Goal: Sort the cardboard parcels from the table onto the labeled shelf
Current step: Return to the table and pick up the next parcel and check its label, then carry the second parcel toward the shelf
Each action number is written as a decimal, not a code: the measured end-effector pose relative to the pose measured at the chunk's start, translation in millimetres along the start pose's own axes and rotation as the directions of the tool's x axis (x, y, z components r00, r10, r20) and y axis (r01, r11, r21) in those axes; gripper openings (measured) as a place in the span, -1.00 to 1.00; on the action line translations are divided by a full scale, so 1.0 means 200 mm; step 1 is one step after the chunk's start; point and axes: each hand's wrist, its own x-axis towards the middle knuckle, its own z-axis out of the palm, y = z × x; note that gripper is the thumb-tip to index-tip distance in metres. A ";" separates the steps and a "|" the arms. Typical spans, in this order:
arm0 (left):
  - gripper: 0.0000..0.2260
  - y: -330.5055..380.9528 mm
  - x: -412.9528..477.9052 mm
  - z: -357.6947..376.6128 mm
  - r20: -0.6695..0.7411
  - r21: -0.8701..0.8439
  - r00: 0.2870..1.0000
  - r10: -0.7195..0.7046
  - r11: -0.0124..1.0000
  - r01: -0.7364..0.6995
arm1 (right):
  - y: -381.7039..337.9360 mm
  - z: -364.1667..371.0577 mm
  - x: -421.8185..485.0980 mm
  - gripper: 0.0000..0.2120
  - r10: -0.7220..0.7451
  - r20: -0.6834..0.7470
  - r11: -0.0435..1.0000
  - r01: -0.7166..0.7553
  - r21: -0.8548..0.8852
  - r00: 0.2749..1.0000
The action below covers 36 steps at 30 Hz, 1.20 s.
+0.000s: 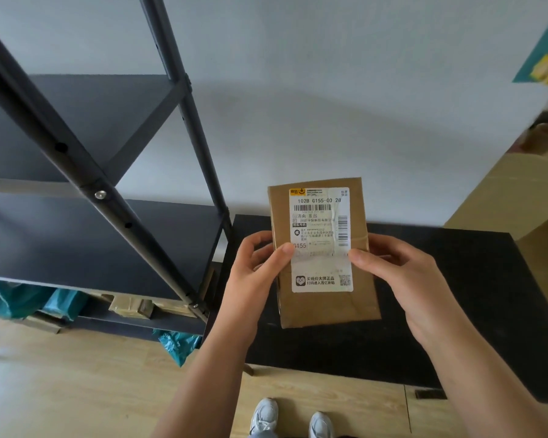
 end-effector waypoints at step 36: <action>-0.82 -0.33 -1.71 -1.74 -0.768 -0.107 0.640 0.016 0.983 -0.152 | 0.06 1.89 -1.28 -0.68 -0.080 0.639 0.977 0.186 -0.101 0.765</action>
